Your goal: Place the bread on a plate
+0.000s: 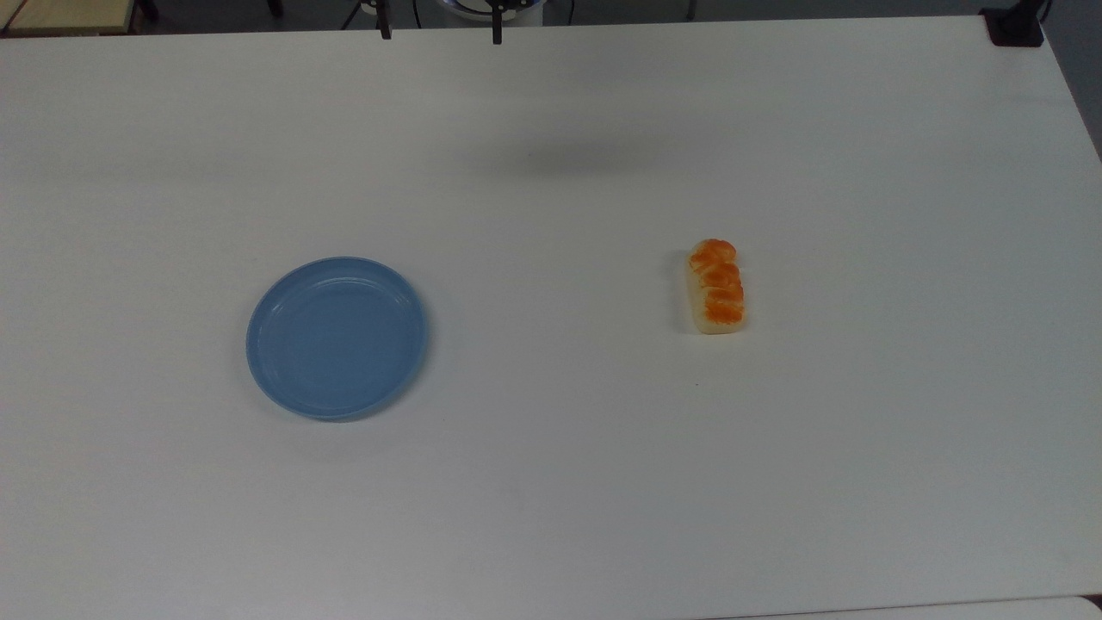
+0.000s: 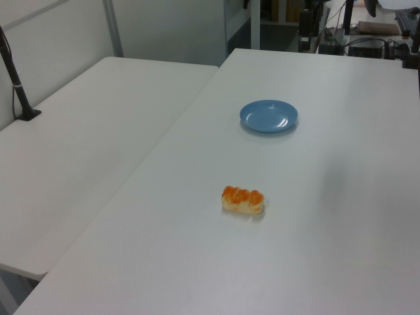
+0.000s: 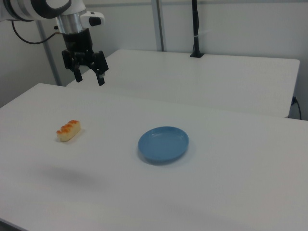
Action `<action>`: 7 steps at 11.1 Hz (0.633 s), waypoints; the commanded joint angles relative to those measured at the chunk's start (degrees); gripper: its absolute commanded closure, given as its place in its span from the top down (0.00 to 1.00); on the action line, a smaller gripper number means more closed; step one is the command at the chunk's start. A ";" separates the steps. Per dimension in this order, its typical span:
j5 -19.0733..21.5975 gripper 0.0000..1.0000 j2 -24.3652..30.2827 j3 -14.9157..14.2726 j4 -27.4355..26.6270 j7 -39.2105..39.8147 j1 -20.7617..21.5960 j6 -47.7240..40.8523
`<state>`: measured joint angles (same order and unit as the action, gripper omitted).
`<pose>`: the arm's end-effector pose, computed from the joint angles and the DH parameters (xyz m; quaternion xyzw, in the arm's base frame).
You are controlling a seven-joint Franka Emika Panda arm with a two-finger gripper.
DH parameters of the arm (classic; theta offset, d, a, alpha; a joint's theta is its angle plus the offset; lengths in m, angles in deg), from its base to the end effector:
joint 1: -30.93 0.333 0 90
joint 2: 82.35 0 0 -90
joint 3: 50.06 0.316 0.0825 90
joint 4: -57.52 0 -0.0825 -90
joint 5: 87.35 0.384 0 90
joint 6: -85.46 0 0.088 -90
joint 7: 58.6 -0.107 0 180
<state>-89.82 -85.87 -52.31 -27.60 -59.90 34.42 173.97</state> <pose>0.5714 0.0084 0.6279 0.9997 -0.0010 -0.0006 0.0228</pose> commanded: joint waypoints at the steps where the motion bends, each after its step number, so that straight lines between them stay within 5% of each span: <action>1: -0.35 1.00 1.85 0.05 -2.24 -0.02 0.29 -0.01; 7: -0.17 1.00 1.23 0.14 -2.32 -0.02 0.56 0.61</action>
<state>-89.81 -85.87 -52.23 -28.16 -59.90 34.44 173.97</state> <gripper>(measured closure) 0.000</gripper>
